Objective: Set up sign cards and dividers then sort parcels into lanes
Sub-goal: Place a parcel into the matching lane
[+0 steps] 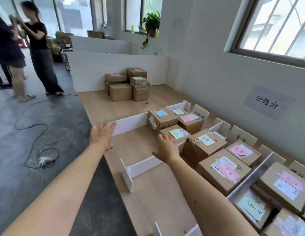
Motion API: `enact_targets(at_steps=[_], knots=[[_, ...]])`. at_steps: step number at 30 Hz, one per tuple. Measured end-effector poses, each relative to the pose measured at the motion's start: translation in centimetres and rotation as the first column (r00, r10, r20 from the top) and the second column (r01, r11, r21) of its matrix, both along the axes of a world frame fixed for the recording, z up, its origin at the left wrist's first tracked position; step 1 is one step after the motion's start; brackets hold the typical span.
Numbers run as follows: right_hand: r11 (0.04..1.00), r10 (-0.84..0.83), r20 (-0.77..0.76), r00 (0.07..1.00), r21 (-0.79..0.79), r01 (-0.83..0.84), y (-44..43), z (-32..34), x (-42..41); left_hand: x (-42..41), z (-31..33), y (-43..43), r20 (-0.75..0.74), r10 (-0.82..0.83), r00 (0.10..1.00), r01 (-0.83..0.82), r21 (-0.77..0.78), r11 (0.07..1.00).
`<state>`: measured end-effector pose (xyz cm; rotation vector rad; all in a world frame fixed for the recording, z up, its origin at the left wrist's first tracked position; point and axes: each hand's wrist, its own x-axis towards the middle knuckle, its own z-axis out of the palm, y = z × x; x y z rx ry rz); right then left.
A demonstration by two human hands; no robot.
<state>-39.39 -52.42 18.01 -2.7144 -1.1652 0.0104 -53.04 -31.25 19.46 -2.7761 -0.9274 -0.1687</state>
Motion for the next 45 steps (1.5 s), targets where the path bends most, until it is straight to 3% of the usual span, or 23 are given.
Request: enact_targets(at_steps=[9,21,45], knots=[[0.983,0.185,0.084,0.979,-0.003,-0.185,13.6,1.4,-2.9,-7.1,1.7,11.9,0.016,0.153,0.988,-0.154,0.031,0.988],[0.96,0.279,0.096,0.956,-0.034,-0.277,25.7,1.6,-5.1,-10.7,1.5,20.6,-0.021,0.298,0.954,-0.299,-0.021,0.954],[0.952,0.3,0.095,0.949,0.032,-0.304,48.7,4.2,6.0,0.1,2.7,41.5,-0.046,0.268,0.962,-0.271,-0.055,0.961]])
